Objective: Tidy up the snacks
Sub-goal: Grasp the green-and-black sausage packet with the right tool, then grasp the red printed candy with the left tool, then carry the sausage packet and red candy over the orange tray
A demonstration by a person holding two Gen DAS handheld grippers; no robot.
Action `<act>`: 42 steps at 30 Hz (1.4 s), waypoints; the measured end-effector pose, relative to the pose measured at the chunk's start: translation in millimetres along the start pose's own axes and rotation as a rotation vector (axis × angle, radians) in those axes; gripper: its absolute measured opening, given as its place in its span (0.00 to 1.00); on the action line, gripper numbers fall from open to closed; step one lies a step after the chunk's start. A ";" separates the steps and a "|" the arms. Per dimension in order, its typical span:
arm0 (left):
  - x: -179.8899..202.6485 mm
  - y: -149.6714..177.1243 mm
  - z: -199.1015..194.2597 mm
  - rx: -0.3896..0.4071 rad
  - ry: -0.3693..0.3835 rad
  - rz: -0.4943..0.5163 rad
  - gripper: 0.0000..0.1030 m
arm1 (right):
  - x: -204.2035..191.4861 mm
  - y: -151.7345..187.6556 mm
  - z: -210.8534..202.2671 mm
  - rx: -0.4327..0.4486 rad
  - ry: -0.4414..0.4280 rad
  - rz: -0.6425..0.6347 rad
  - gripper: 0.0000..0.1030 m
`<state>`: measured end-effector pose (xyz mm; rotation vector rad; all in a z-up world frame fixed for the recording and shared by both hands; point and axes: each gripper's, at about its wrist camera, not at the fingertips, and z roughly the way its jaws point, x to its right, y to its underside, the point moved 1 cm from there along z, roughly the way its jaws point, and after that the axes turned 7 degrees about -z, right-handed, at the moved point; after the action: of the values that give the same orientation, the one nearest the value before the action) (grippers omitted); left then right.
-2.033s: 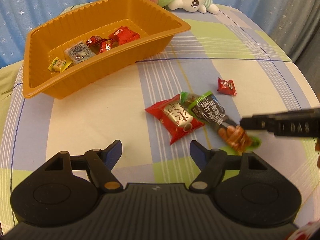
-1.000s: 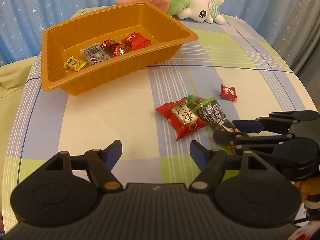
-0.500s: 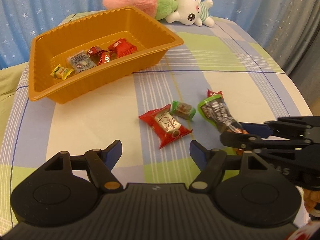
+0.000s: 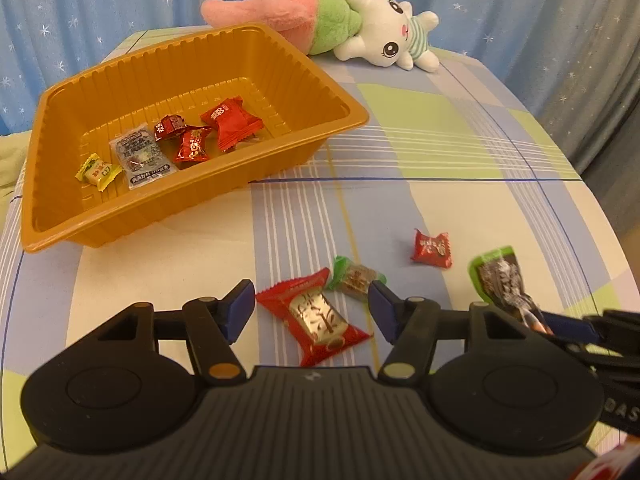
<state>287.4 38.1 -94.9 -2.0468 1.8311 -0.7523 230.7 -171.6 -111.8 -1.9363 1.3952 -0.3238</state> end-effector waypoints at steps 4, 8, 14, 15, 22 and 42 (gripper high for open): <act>0.4 -0.5 5.7 -0.011 -0.010 0.005 0.54 | 2.5 2.3 -2.8 -0.001 0.000 0.011 0.28; -0.2 3.1 10.2 -0.038 -0.009 0.003 0.45 | 6.9 4.1 -3.2 -0.004 -0.009 0.036 0.28; -3.5 8.3 8.9 -0.049 0.001 0.007 0.22 | 8.0 5.9 -1.7 -0.012 -0.019 0.045 0.28; -4.0 8.9 8.1 -0.048 0.000 0.009 0.22 | 7.9 6.2 -1.3 -0.015 -0.021 0.045 0.28; -5.7 14.8 0.0 -0.034 0.001 0.037 0.18 | 6.2 7.8 0.1 -0.024 -0.032 0.041 0.28; -35.1 4.6 -63.2 0.074 0.026 0.025 0.18 | -23.1 -19.6 6.0 0.021 -0.086 -0.032 0.28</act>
<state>246.4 79.8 -52.1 -1.9732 1.8119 -0.8313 239.5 -145.3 -98.3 -1.9342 1.3016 -0.2662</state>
